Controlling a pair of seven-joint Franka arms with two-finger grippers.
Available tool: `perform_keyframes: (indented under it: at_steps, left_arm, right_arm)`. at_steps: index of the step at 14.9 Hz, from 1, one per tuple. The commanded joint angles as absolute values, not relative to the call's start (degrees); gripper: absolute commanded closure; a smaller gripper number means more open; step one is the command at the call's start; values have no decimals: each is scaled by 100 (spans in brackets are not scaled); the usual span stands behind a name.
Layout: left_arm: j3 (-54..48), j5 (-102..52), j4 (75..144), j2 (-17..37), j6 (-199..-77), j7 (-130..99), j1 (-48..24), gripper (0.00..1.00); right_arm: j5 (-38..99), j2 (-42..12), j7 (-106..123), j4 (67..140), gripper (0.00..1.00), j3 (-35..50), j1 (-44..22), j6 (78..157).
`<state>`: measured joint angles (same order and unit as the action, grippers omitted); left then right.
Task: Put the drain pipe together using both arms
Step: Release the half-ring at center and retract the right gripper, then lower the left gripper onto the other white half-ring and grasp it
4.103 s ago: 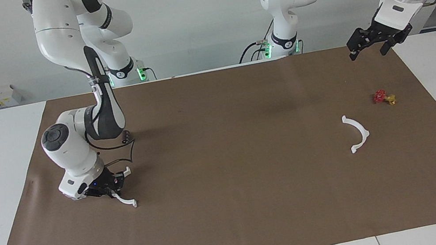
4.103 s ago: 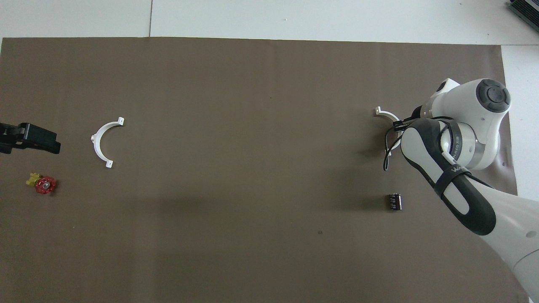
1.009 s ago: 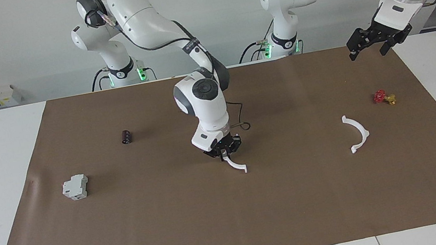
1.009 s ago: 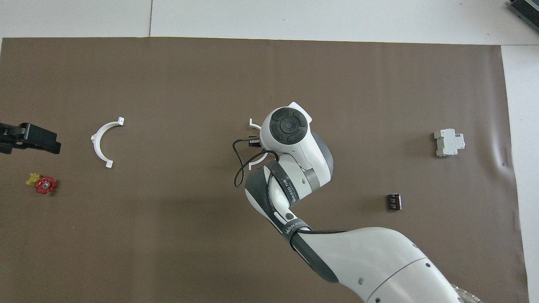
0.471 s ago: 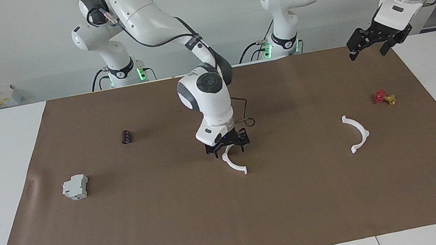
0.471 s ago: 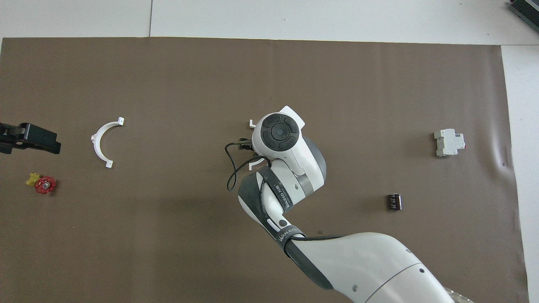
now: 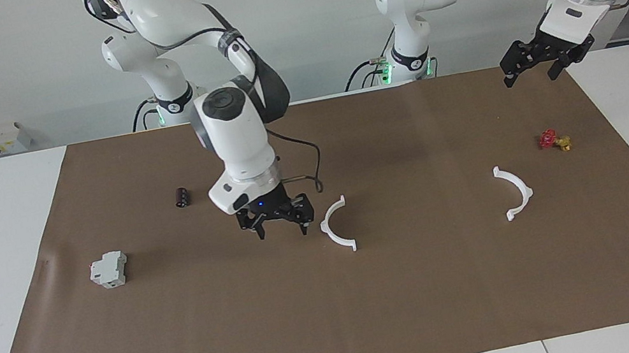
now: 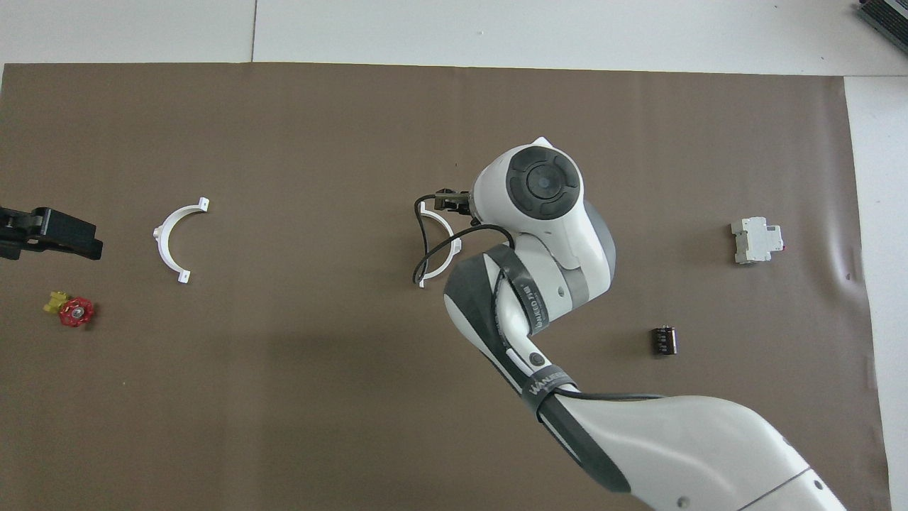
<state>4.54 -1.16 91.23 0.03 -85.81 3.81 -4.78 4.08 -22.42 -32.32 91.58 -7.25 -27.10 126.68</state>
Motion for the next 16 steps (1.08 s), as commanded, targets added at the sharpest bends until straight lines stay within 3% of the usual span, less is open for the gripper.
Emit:
perform_keyframes:
  at_steps: [1, 8, 16]
  left_arm:
    - [413, -26, 9272, -70, -8701, 369, -422, 0]
    - [422, -18, 9412, 211, -9061, 422, -326, 0]
    - [422, 272, 9931, 905, -10413, 317, -211, 0]
  right_arm:
    - [185, -1908, -3008, 9281, 0, -633, -2164, 12394]
    - [149, -1030, -1576, 9255, 0, -624, -907, 11182]
    - [272, -273, -213, 9202, 0, -615, 298, 9590]
